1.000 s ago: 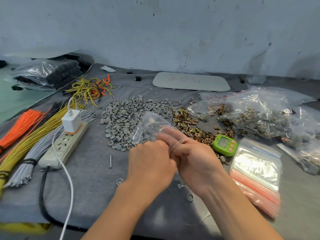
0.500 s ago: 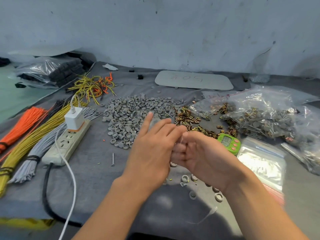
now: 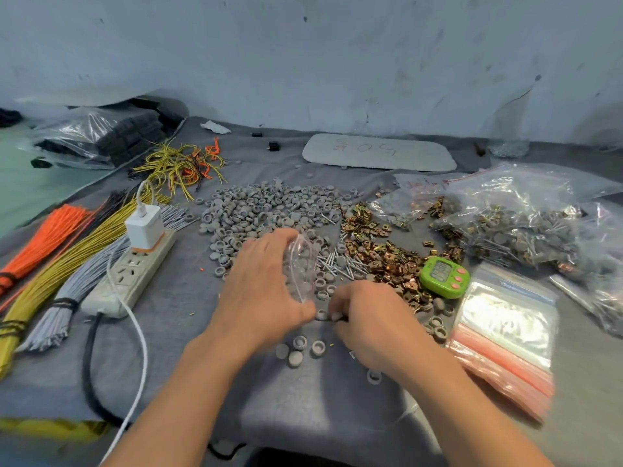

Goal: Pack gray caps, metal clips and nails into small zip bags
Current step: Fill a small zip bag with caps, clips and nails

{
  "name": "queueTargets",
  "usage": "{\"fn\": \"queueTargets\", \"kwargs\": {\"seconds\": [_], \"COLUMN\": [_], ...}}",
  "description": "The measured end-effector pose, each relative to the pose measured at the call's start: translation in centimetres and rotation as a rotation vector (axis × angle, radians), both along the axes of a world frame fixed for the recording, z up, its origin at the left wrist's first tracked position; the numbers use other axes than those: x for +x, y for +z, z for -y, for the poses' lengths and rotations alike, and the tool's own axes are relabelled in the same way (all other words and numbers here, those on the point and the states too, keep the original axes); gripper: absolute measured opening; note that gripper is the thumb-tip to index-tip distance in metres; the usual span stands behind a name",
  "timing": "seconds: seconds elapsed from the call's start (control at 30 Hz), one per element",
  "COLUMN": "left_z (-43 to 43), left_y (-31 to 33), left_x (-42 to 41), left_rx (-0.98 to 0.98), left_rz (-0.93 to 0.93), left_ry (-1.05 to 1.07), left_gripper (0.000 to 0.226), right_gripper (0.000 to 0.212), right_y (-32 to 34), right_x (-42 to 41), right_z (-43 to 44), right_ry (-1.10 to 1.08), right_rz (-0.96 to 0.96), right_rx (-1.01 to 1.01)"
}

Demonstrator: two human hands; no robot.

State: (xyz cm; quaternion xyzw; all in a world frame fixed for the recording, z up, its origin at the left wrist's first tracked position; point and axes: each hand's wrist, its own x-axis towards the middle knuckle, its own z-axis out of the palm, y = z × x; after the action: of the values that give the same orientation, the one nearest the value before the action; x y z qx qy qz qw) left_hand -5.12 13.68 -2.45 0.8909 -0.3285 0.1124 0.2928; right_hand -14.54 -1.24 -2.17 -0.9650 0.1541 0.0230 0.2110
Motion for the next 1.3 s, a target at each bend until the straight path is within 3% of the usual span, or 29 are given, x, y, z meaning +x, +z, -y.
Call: {"fn": "queueTargets", "kwargs": {"seconds": [0.2, 0.37, 0.53, 0.8, 0.97, 1.03, 1.17, 1.23, 1.3], "left_z": [0.1, 0.1, 0.7, 0.7, 1.0, 1.4, 1.7, 1.4, 1.1], "left_y": [-0.3, -0.5, -0.1, 0.5, 0.3, 0.2, 0.5, 0.7, 0.6], "left_x": [-0.2, 0.0, -0.4, -0.9, -1.1, -1.2, -1.7, -1.7, -1.3], "left_rx": [0.174, 0.233, 0.162, 0.172, 0.065, 0.029, -0.063, -0.125, -0.170], "left_rz": [0.026, 0.056, 0.081, 0.024, 0.059, 0.069, -0.030, -0.134, -0.185], "left_ry": [-0.109, -0.163, -0.184, -0.253, -0.204, -0.191, -0.219, -0.205, -0.176], "left_gripper": [0.099, 0.095, 0.087, 0.110, 0.084, 0.064, 0.050, 0.047, 0.050], "right_gripper": [0.011, 0.010, 0.013, 0.019, 0.028, 0.028, 0.020, 0.021, 0.026], "right_y": [0.3, 0.3, 0.0, 0.5, 1.2, 1.3, 0.8, 0.8, 0.9], "right_x": [-0.1, 0.1, 0.7, 0.6, 0.4, 0.4, 0.5, 0.5, 0.5], "right_z": [0.3, 1.4, 0.3, -0.5, -0.7, -0.9, -1.3, -1.5, -1.5], "right_ry": [-0.013, -0.136, -0.064, -0.141, -0.150, -0.109, 0.010, 0.048, 0.043], "right_rz": [0.048, 0.289, 0.409, 0.591, 0.590, 0.589, 0.556, 0.558, 0.599], "right_rx": [-0.069, 0.268, 0.531, 0.826, 1.000, 0.900, 0.403, 0.362, 0.452]}}
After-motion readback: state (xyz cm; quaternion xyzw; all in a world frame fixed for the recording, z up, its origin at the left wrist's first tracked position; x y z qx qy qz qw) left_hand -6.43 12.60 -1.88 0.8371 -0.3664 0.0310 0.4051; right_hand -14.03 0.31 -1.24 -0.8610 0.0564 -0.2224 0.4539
